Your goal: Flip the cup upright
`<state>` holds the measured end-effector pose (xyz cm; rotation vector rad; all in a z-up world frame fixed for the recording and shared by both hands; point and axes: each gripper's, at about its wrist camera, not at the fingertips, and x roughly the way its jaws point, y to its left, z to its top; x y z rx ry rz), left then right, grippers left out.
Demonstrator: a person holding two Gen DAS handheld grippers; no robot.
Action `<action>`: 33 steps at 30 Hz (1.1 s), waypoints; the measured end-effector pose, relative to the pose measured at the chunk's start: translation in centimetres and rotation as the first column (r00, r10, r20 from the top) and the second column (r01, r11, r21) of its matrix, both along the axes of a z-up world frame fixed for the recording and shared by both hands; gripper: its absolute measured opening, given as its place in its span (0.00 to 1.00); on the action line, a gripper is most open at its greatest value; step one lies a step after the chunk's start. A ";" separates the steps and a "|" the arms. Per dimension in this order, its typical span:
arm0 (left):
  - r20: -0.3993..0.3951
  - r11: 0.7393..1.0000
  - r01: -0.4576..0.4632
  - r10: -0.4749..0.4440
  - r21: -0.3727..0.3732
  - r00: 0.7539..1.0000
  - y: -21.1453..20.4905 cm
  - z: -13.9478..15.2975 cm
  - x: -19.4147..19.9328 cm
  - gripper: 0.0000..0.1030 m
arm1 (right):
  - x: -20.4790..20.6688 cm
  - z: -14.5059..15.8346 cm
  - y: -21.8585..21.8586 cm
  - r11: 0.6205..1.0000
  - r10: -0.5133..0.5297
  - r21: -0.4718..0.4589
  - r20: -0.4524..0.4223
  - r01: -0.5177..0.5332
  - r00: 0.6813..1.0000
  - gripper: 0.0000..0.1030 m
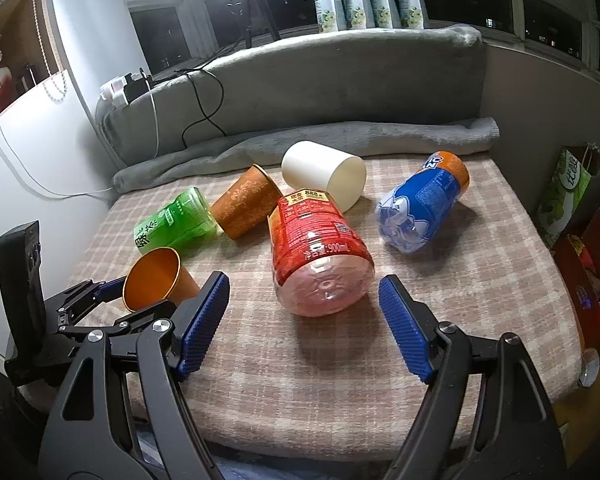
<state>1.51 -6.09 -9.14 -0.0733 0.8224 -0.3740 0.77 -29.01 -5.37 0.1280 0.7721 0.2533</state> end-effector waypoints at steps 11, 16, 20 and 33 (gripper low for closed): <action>0.140 0.997 -0.075 0.072 0.016 0.988 2.4 2.7 -3.5 0.78 | -0.4 1.1 1.2 0.998 -0.005 -0.061 0.110 0.012 0.994 0.85; 0.344 0.974 -0.221 0.192 0.045 0.919 3.8 5.7 -5.9 0.79 | -0.9 1.8 1.8 0.995 -0.018 -0.090 0.188 0.035 0.982 0.91; 0.454 0.949 -0.312 0.257 0.049 0.853 4.3 7.5 -7.1 0.80 | -1.5 2.5 2.5 0.993 -0.025 -0.106 0.248 0.052 0.968 0.93; 0.483 0.923 -0.386 0.331 0.014 0.811 5.1 8.4 -7.6 0.83 | -3.4 4.1 2.6 0.979 -0.137 -0.082 0.422 0.189 0.896 1.00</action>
